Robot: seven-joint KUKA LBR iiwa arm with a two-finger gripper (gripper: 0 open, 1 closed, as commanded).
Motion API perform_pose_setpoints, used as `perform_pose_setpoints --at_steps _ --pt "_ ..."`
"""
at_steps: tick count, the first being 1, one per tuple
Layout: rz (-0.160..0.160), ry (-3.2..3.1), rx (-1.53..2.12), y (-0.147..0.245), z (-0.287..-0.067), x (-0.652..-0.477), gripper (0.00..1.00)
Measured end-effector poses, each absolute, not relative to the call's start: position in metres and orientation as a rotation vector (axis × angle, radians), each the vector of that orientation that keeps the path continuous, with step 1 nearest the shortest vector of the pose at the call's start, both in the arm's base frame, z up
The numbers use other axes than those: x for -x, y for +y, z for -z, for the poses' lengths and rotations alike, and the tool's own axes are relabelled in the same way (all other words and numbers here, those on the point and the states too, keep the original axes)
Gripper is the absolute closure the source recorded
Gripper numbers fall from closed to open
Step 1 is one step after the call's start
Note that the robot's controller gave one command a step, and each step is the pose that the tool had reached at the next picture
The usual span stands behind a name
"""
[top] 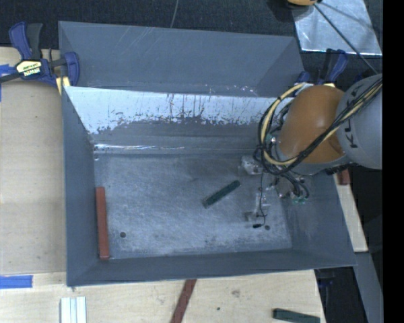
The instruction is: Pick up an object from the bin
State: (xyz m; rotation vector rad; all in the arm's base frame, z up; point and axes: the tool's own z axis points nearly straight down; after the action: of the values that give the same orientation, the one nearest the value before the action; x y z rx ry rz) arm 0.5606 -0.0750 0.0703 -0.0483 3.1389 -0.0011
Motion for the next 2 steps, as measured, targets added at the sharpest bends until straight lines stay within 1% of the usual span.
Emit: perform_pose_setpoints --at_steps 1,2 --pt "0.0 3.095 0.472 -0.0185 -0.0719 -0.583 1.0" --pt "0.0 3.095 0.472 -0.0186 -0.0719 -0.5829 1.0"
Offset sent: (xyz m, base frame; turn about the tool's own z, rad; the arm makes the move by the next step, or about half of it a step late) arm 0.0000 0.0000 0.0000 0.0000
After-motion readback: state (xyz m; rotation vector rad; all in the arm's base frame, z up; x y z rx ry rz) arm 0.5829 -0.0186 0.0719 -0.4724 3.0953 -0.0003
